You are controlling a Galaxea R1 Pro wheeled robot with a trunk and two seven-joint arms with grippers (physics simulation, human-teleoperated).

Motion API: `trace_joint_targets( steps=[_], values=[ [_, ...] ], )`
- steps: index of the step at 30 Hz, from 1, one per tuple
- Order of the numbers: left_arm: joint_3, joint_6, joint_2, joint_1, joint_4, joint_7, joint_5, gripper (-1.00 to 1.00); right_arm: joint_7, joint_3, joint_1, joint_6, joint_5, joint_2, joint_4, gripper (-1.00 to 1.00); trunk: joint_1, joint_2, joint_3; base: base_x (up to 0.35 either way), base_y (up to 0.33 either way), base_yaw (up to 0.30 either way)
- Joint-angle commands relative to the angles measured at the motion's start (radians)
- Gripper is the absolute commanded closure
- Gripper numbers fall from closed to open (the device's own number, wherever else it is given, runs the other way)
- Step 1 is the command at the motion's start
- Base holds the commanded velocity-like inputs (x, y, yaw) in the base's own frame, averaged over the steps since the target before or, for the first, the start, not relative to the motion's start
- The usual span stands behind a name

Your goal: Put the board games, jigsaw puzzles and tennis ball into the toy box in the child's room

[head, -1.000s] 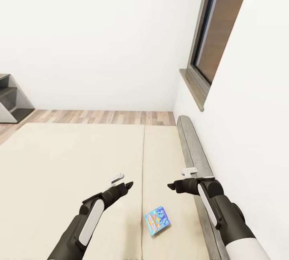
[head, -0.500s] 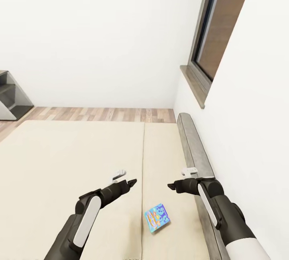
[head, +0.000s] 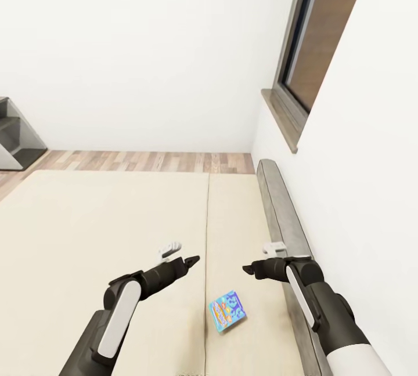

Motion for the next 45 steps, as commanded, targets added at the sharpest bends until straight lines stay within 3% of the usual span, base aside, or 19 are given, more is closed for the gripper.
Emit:
trace_joint_targets(
  steps=[1,8,16,27,45],
  values=[
    [0.002,0.009,0.000,0.000,-0.005,0.002,0.011,-1.00,0.002,0.001,-0.001,0.004,0.001,-0.001,-0.001,-1.00,0.000,-0.001,-0.003,0.000,0.000,0.000],
    [0.004,0.020,0.001,0.001,-0.014,0.010,0.030,-1.00,0.002,0.001,-0.001,0.004,0.001,-0.001,-0.001,-1.00,0.000,-0.001,-0.014,0.000,0.000,0.000],
    [0.005,0.025,0.000,0.002,-0.020,0.065,0.043,-1.00,0.002,0.001,-0.001,0.004,0.001,-0.002,-0.001,-1.00,0.031,-0.057,-0.052,0.000,0.000,0.000],
    [-0.001,0.018,-0.001,0.003,-0.020,0.112,0.045,-1.00,0.002,0.001,-0.001,0.004,-0.001,-0.002,-0.001,-1.00,0.031,-0.057,-0.070,0.000,0.000,0.000],
    [-0.008,0.007,0.001,0.004,-0.015,0.114,0.039,-1.00,0.002,0.001,-0.001,0.004,-0.001,-0.002,-0.001,-1.00,0.031,-0.057,-0.099,0.000,0.000,0.000]
  ],
)
